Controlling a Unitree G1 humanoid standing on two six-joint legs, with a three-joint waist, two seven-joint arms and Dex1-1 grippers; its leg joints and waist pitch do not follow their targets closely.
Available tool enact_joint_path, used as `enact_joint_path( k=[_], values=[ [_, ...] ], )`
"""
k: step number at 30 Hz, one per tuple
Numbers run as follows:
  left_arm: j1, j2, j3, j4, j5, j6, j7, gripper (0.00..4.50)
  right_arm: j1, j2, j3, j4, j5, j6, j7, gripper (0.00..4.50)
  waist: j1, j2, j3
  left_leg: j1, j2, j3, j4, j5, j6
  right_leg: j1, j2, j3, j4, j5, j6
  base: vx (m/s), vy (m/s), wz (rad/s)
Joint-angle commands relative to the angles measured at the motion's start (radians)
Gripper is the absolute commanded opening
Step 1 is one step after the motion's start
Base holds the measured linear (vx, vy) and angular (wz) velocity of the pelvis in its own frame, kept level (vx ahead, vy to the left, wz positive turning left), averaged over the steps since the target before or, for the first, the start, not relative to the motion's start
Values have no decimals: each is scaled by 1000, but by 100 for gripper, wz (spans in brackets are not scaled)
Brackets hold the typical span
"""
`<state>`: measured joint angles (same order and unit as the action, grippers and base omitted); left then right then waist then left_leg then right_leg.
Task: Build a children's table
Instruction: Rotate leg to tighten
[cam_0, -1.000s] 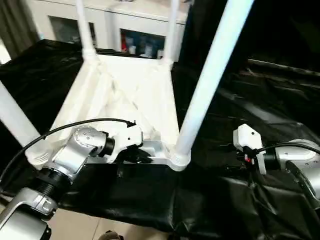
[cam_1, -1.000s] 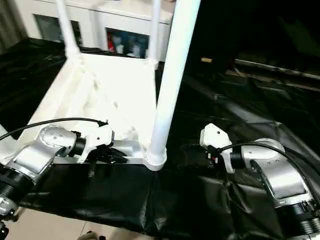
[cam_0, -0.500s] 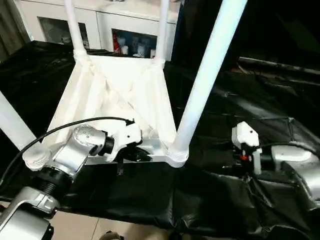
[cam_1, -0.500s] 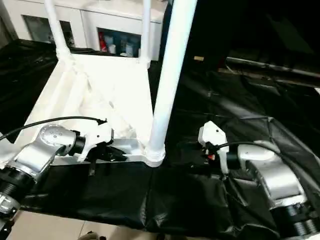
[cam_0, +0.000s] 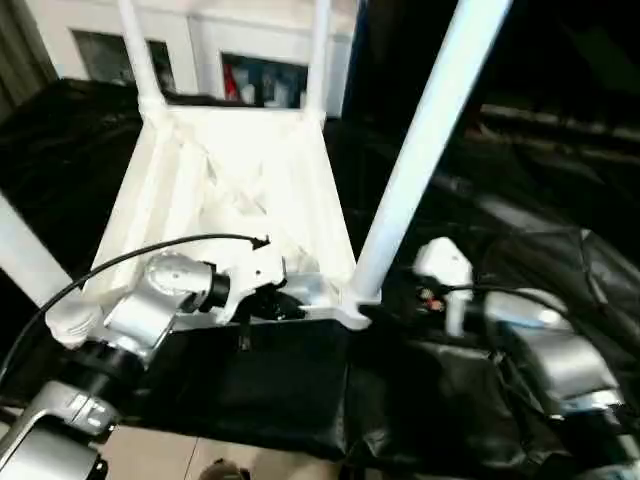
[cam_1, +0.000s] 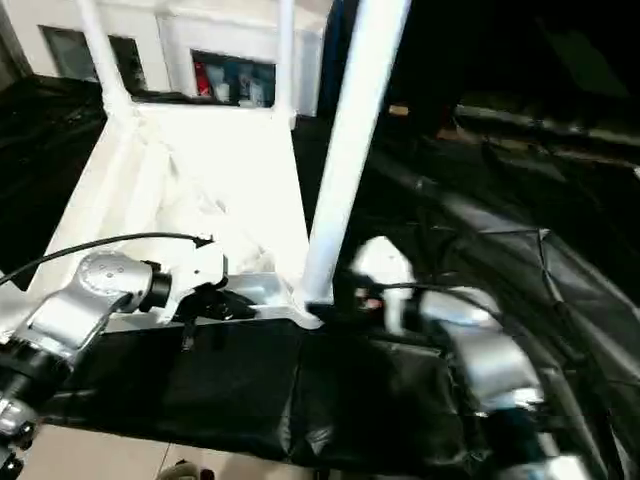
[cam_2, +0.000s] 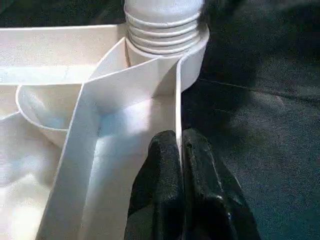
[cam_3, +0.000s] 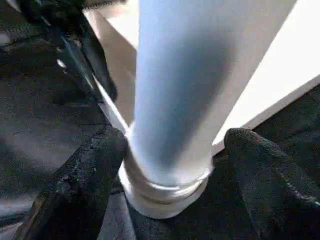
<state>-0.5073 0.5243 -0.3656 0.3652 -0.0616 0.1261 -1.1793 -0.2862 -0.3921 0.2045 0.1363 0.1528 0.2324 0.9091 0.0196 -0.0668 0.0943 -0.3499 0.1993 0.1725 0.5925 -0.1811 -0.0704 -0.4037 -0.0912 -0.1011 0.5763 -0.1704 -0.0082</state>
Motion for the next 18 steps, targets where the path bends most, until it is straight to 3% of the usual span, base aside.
enact_joint_path(
  k=[1,6,8,9,10,11,12,13,14,15,16,17,18],
  values=[
    [12,-19,31,-15,-27,-14,22,0,-19,6,11,7,-12,-10,-5,360,-3,-4,-31,20,27,-25,-86,-464,-2,15,-68,39,-114,-686,-46,0,0,0],
    [-18,2,21,-25,-5,-9,6,0,-29,-7,-1,9,3,-11,21,360,-1,0,-21,17,29,-29,-94,-470,-7,16,-68,42,-112,-686,-47,0,0,0],
    [-33,6,21,-39,0,-1,-2,0,-17,-29,3,-5,9,-8,44,360,5,14,-17,21,30,-30,-94,-485,-10,14,-69,45,-112,-681,-54,0,0,0],
    [-39,6,21,-49,1,5,-3,0,-11,-38,2,-11,12,-7,53,360,5,14,-17,21,31,-29,-96,-487,-11,16,-68,46,-113,-674,-58,0,0,0],
    [-50,3,19,-55,0,11,-10,0,-4,-49,2,-18,14,-12,65,360,10,24,-15,20,32,-31,-97,-484,-12,19,-70,46,-109,-655,-69,0,0,0],
    [-60,-7,16,-61,1,20,-7,0,5,-62,-6,-23,22,-11,77,360,8,17,-14,18,32,-29,-98,-480,-10,19,-68,48,-112,-646,-71,0,0,0],
    [-67,-15,15,-64,2,25,-4,0,12,-69,-12,-34,24,-4,77,360,11,23,-13,15,32,-28,-99,-464,-7,23,-68,52,-105,-606,-91,0,0,0],
    [-67,-15,15,-64,2,25,-4,0,12,-69,-12,-34,24,-4,77,360,13,21,-13,16,33,-26,-99,-455,-4,22,-68,54,-105,-595,-98,0,0,0],
    [-75,-25,25,-60,-1,26,9,0,12,-63,-24,-46,25,13,55,360,16,28,-16,17,32,-26,-98,-444,-2,23,-69,55,-101,-578,-110,0,0,0],
    [-76,-34,31,-54,-7,32,16,0,7,-54,-31,-39,26,14,41,360,17,51,-12,13,34,-26,-102,-443,-7,23,-67,58,-97,-528,-137,0,0,0],
    [-76,-38,32,-51,-10,35,19,0,4,-51,-34,-35,27,13,36,360,13,35,-16,6,34,-25,-101,-424,-5,32,-63,58,-88,-477,-157,0,0,0],
    [-69,-44,36,-53,-5,42,40,0,5,-42,-37,-36,26,17,23,360,15,34,-18,4,33,-24,-100,-401,-1,34,-64,61,-84,-454,-166,0,0,0],
    [-57,-45,41,-55,-5,32,54,0,5,-30,-33,-44,24,21,7,360,19,49,-30,7,34,-17,-95,-352,4,34,-65,66,-77,-378,-200,0,0,0]
  ],
)
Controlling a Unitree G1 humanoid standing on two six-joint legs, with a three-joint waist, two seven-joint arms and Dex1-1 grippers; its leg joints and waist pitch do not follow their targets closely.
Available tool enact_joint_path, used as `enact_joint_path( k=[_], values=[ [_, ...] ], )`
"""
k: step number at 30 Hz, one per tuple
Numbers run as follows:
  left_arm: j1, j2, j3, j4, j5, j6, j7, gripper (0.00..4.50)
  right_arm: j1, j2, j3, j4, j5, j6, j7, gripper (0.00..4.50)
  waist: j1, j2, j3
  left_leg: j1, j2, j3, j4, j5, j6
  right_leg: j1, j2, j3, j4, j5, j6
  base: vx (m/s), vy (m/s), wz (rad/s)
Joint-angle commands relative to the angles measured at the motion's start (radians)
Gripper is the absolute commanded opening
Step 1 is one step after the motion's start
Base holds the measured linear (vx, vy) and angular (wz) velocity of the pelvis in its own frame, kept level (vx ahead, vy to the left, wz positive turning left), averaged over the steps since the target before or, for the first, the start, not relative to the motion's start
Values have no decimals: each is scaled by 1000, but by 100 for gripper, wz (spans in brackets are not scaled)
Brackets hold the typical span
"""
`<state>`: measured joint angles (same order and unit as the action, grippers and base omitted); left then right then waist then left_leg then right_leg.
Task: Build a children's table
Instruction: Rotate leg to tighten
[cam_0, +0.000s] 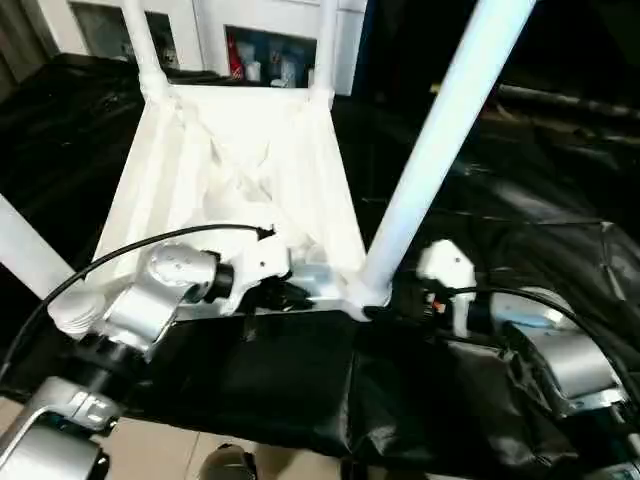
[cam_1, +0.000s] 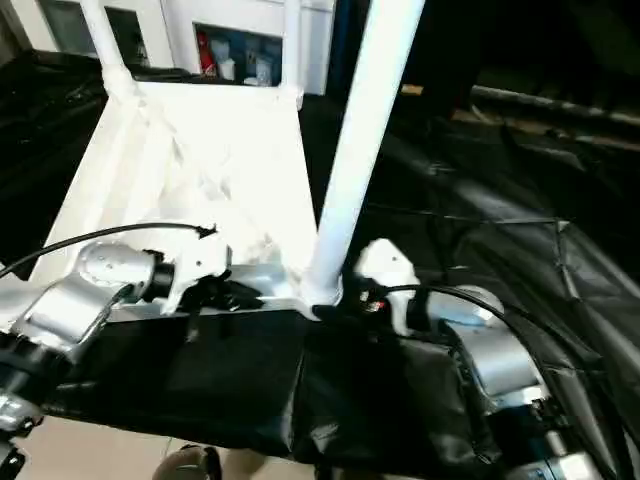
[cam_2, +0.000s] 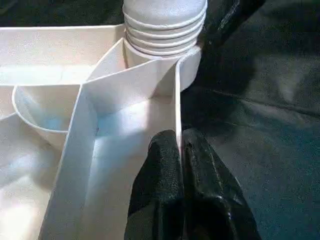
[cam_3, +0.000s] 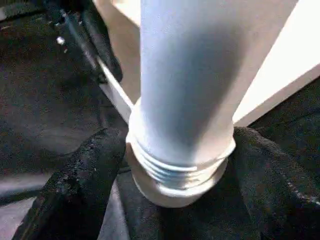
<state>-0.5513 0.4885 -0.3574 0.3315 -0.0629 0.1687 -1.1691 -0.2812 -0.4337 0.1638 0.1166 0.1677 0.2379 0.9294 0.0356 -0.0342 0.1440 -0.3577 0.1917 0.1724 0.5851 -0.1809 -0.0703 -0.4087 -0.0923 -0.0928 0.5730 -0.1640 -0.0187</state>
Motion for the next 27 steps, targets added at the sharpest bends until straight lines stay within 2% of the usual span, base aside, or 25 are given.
enact_joint_path(
  k=[1,2,4,5,6,8,9,10,12,14,16,18,20,21,23,25,27],
  values=[
    [-3,-13,39,-27,-9,-14,51,0,1,21,8,-31,12,20,-23,360,5,24,-78,9,39,-14,-87,-334,9,43,-60,58,-71,-349,-207,0,0,0],
    [3,-15,48,-33,-14,-6,62,0,2,28,9,-40,18,28,-30,360,7,26,-83,10,38,-14,-84,-331,10,45,-61,58,-67,-343,-212,68,-29,6],
    [-16,-27,50,-2,0,4,83,0,-14,35,20,-31,26,21,-17,360,9,17,-92,7,37,-11,-78,-270,29,52,-61,58,-60,-317,-220,27,-16,2],
    [-23,-31,55,12,-9,5,76,0,-20,37,27,-21,19,14,-15,360,10,20,-92,8,37,-9,-77,-261,32,48,-61,59,-60,-311,-224,52,-33,6],
    [-36,-33,62,35,-17,-6,64,0,-30,37,35,-6,0,1,-20,360,8,13,-108,7,36,-4,-69,-202,42,56,-57,59,-51,-247,-240,52,-33,6],
    [-56,-31,58,65,-2,-20,65,0,-37,37,24,-1,5,4,-16,360,10,5,-113,1,32,-3,-66,-154,54,59,-56,59,-41,-207,-247,0,0,0],
    [-60,-27,53,74,9,-30,69,0,-39,40,17,0,10,8,-19,360,13,2,-119,-4,32,-3,-61,-117,65,62,-56,60,-34,-166,-252,0,0,0],
    [-64,-20,47,80,19,-44,68,0,-40,42,12,0,14,11,-21,360,16,6,-125,-4,32,-3,-57,-78,76,63,-57,61,-22,-113,-263,0,0,0],
    [-67,-9,46,82,22,-43,63,0,-40,43,8,-4,15,12,-25,360,19,13,-133,-4,33,-2,-53,-48,87,64,-55,58,-13,-55,-279,0,0,0],
    [-64,-9,51,80,15,-54,54,0,-38,44,10,-9,15,12,-23,360,20,14,-133,-7,32,-1,-51,-40,96,64,-53,58,-12,-26,-286,0,0,0],
    [-67,-14,56,98,21,-86,57,0,-39,45,10,-4,11,6,-26,360,23,23,-131,-7,33,-1,-52,-90,83,62,-54,57,-18,-80,-281,0,0,0],
    [-72,-17,60,112,20,-97,56,0,-43,48,8,-2,10,2,-30,360,24,22,-128,-4,33,-1,-53,-141,59,60,-54,57,-27,-154,-262,0,0,0],
    [-78,-19,58,131,15,-111,42,0,-51,56,2,10,8,-12,-35,360,26,16,-127,-2,34,-1,-54,-179,33,57,-55,57,-34,-236,-232,0,0,0],
    [-77,-21,57,133,11,-112,37,0,-52,59,-3,13,11,-14,-35,360,27,17,-126,-2,32,-1,-53,-184,30,57,-56,57,-35,-253,-226,0,0,0],
    [-73,-20,50,133,14,-117,33,0,-58,62,1,28,5,-24,-32,360,28,-2,-132,-5,33,-2,-52,-176,26,60,-58,56,-35,-290,-203,0,0,0],
    [-57,-14,50,104,2,-93,17,0,-60,60,12,28,-2,-27,-26,360,28,-4,-129,-6,34,-1,-53,-162,24,55,-57,56,-34,-297,-187,0,0,0],
    [-50,-10,46,102,-4,-92,-4,0,-70,65,16,40,0,-28,-19,360,27,-1,-128,-6,35,-2,-54,-160,26,52,-55,56,-34,-287,-185,0,0,0]
  ],
)
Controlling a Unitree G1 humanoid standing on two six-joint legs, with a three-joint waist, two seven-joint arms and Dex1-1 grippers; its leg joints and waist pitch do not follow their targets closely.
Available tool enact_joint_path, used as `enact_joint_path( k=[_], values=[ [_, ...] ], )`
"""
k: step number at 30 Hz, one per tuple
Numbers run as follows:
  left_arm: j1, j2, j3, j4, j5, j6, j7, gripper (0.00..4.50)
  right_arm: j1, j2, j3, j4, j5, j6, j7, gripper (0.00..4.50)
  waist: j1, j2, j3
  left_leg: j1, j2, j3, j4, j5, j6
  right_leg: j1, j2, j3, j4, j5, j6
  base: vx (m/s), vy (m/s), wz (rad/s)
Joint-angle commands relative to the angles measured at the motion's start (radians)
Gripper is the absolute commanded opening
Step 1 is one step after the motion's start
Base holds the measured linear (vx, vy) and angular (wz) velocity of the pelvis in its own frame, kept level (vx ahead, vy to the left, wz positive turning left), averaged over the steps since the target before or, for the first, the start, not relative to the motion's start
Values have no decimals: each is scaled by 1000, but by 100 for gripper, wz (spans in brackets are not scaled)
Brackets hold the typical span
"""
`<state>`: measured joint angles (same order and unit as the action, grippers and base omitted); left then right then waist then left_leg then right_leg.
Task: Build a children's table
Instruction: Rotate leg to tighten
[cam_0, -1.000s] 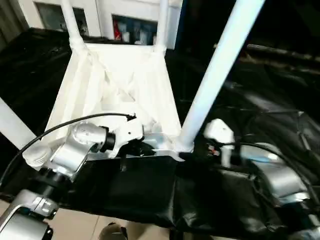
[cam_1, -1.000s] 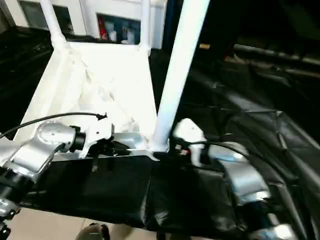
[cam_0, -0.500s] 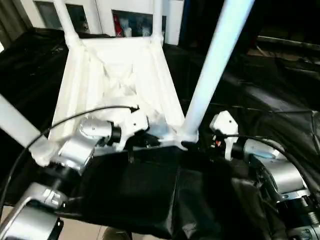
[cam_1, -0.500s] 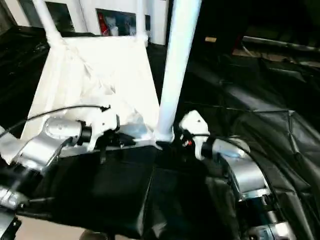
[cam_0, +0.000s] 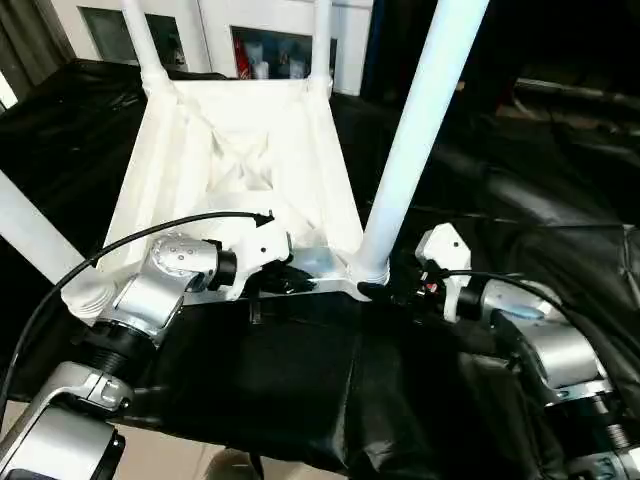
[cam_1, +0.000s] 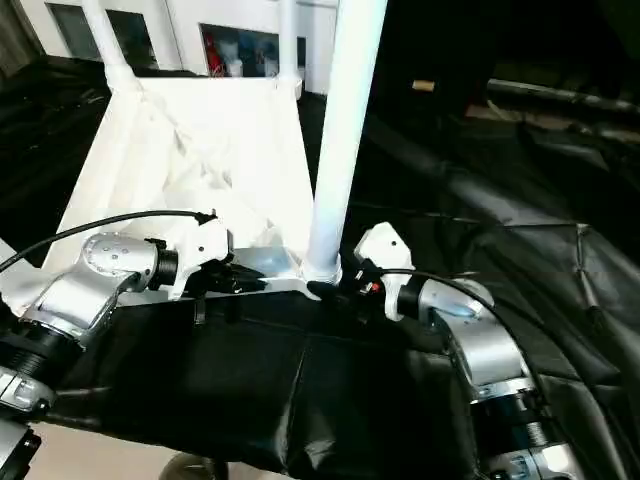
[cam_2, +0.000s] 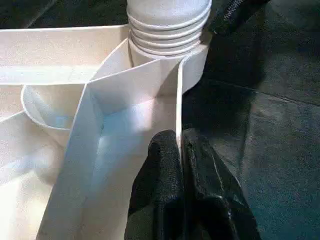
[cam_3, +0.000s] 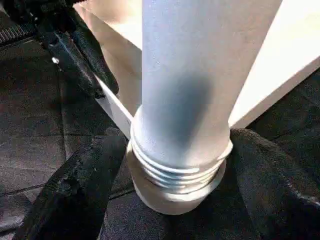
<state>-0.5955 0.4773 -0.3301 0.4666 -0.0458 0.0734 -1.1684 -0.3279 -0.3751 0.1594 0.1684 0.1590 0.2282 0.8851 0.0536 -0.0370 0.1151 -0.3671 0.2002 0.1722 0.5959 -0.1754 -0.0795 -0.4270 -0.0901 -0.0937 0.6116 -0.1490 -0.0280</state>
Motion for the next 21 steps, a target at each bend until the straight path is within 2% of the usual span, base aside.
enact_joint_path(
  k=[1,2,3,4,6,8,10,12,21],
  values=[
    [0,6,14,-36,-18,3,-11,0,-28,9,23,-4,5,-21,23,360,6,1,-99,3,26,-2,-66,-169,35,70,-56,57,-72,-296,-175,0,0,0],
    [3,9,11,-35,-15,1,-13,0,-34,12,24,5,1,-24,19,360,6,0,-99,3,26,-2,-66,-172,34,69,-56,57,-71,-292,-176,0,0,0],
    [12,11,8,-44,-13,2,-14,0,-35,16,20,0,10,-16,22,360,2,-4,-95,3,25,-1,-66,-176,36,68,-55,57,-71,-288,-177,0,0,0],
    [15,11,7,-47,-13,2,-12,0,-34,15,19,-3,11,-14,23,360,2,-3,-83,3,25,0,-69,-188,40,61,-55,59,-75,-302,-172,0,0,0],
    [15,8,11,-43,-19,7,-18,0,-40,17,16,5,12,-18,26,360,3,-4,-86,6,26,0,-68,-186,44,63,-54,60,-74,-297,-174,0,0,0],
    [13,6,18,-36,-28,11,-28,0,-54,22,12,17,18,-20,31,360,1,-1,-78,4,24,0,-70,-191,46,61,-52,59,-76,-305,-170,0,0,0],
    [13,5,20,-38,-27,13,-28,0,-65,21,4,30,28,-22,38,360,-1,-6,-76,2,23,-2,-71,-202,47,62,-53,57,-78,-326,-167,0,0,0],
    [19,6,24,-46,-28,25,-26,0,-69,7,15,61,10,-49,53,360,-1,-6,-70,2,24,-2,-72,-209,46,59,-54,58,-81,-346,-160,0,0,0],
    [8,1,31,-32,-19,13,-17,0,-92,-10,25,142,-29,-98,56,360,-6,-4,-65,1,22,-2,-73,-220,46,59,-52,57,-83,-337,-171,0,0,0]
  ],
)
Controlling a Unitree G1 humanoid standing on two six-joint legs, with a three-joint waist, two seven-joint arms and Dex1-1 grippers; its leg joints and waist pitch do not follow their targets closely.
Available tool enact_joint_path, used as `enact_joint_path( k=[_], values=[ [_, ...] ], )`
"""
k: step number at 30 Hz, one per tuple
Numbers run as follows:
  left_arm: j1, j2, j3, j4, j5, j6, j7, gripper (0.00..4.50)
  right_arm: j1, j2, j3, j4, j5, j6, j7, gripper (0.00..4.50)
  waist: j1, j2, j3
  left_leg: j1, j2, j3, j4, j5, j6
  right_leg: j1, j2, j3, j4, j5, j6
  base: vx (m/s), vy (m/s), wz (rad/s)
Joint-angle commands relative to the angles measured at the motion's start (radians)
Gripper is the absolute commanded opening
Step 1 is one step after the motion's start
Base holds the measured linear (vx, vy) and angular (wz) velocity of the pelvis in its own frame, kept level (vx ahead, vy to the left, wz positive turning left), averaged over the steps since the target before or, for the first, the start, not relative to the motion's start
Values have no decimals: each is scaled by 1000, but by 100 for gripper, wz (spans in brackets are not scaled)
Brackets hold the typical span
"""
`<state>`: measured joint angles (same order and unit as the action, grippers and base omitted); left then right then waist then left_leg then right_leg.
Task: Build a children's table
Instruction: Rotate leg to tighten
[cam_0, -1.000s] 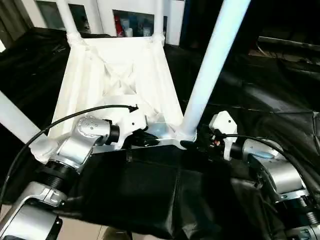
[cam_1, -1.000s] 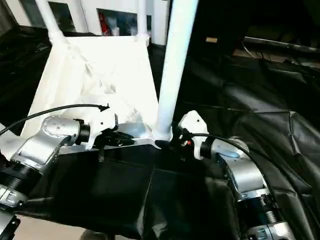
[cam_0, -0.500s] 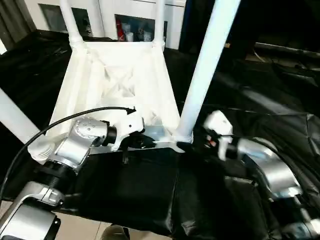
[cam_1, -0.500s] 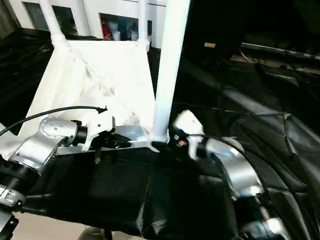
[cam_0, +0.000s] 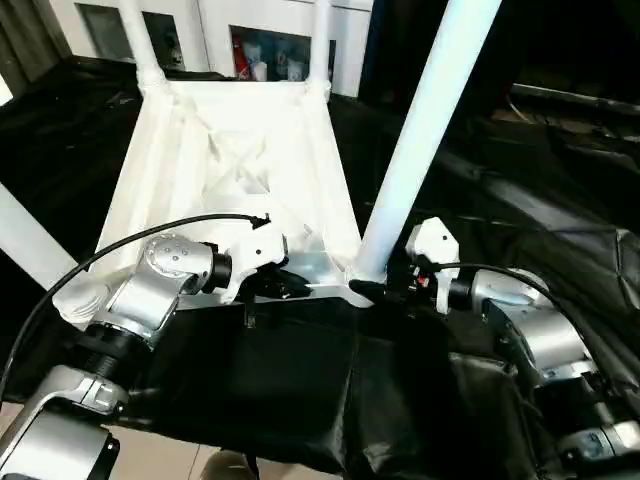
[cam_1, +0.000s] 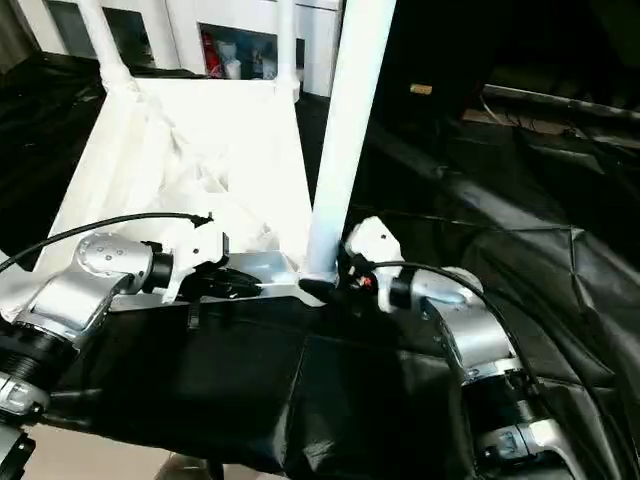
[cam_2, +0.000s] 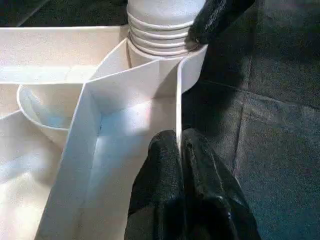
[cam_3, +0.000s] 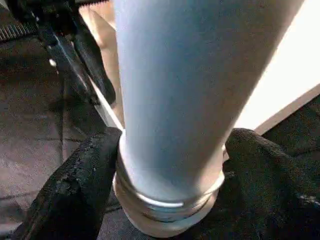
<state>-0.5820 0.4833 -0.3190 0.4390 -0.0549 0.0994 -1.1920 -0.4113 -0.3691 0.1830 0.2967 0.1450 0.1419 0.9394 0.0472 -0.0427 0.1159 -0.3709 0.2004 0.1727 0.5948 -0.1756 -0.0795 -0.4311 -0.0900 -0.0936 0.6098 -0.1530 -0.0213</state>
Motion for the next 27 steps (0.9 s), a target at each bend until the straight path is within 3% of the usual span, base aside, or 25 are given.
enact_joint_path(
  k=[1,6,13,14,18,23,27],
  values=[
    [-7,-8,22,-4,-15,-9,5,0,-11,-15,0,14,-11,-10,1,360,0,4,-64,5,23,-4,-73,-225,47,63,-52,57,-82,-339,-177,0,0,0],
    [-8,-9,19,-5,-17,4,-5,0,-27,-2,-14,24,10,-5,10,360,-4,3,-65,5,24,-4,-74,-230,49,62,-51,56,-80,-327,-186,0,0,0],
    [-12,-3,19,2,-9,5,-6,0,-48,7,-5,62,11,-20,28,288,-8,-1,-62,3,24,-4,-75,-238,52,61,-53,57,-84,-357,-181,0,0,0],
    [-13,-4,21,2,-10,7,-6,0,-51,7,-3,68,8,-23,30,288,-9,-6,-61,3,25,-4,-75,-240,52,60,-54,57,-85,-366,-178,0,0,0],
    [-11,-4,23,2,-11,11,-6,0,-59,8,2,97,3,-37,41,274,-11,-3,-58,4,25,-6,-77,-254,47,57,-55,57,-89,-405,-166,0,0,0],
    [-10,-9,26,4,-14,20,-2,0,-57,13,-1,104,5,-38,43,272,-12,-4,-57,2,26,-6,-78,-248,50,57,-54,58,-88,-389,-169,0,0,0],
    [-26,-47,30,56,27,34,103,0,-58,68,-42,157,-20,-28,-129,272,-15,-6,-53,3,24,-6,-80,-270,39,53,-55,56,-96,-452,-152,0,0,0]
  ],
)
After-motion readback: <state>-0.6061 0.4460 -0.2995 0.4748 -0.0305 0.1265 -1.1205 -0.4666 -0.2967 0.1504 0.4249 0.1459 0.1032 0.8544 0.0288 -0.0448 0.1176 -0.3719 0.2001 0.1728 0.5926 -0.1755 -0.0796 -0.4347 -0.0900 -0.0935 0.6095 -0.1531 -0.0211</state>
